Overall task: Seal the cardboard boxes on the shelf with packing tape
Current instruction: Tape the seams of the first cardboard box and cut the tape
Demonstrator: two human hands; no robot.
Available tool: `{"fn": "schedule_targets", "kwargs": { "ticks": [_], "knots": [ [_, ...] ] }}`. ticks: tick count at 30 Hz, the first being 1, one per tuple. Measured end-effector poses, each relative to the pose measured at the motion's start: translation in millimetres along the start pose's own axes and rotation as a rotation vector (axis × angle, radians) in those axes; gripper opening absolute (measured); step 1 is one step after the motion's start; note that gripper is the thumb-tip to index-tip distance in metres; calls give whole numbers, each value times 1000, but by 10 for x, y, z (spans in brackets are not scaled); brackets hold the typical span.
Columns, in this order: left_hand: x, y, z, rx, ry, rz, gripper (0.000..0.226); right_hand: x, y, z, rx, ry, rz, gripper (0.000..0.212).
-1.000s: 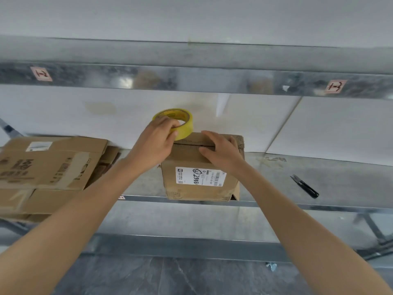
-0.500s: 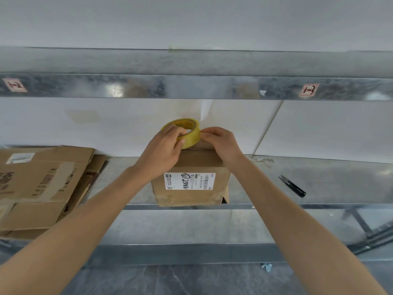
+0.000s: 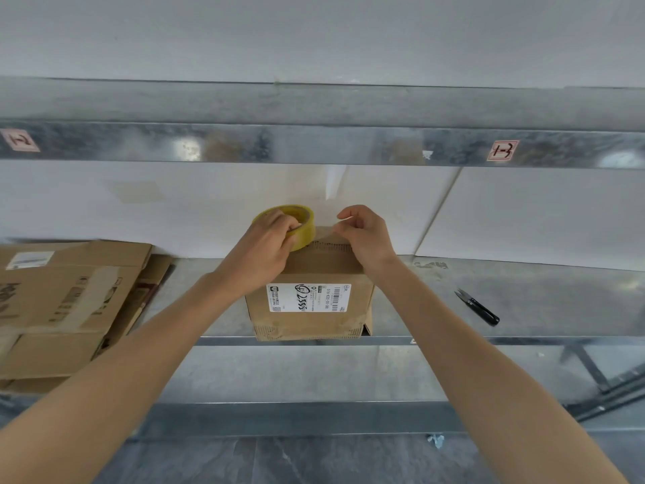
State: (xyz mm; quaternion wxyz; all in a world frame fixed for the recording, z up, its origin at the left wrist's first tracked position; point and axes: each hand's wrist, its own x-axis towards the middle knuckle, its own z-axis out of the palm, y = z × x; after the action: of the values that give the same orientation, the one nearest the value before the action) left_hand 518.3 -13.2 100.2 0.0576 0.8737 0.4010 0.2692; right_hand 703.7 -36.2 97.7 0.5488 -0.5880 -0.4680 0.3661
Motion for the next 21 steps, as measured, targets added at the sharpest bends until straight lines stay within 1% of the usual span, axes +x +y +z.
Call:
{"fn": "schedule_targets", "kwargs": {
  "ticks": [4, 7, 9, 11, 17, 21],
  "knots": [
    [71, -16, 4, 52, -16, -5, 16, 5, 41, -12, 5, 3, -6, 20],
    [120, 10, 2, 86, -1, 8, 18, 26, 20, -59, -19, -89, 23, 28],
    [132, 27, 5, 125, 10, 35, 20, 40, 0, -86, -48, -138, 36, 23],
    [120, 27, 8, 157, 19, 41, 22, 48, -6, -100, -46, -118, 42, 9],
    [54, -84, -51, 197, -32, 8, 35, 81, 19, -124, 6, -21, 45, 14],
    [-58, -130, -122, 185, -52, 70, 21, 71, 47, -127, 22, 3, 33, 13]
  ]
}}
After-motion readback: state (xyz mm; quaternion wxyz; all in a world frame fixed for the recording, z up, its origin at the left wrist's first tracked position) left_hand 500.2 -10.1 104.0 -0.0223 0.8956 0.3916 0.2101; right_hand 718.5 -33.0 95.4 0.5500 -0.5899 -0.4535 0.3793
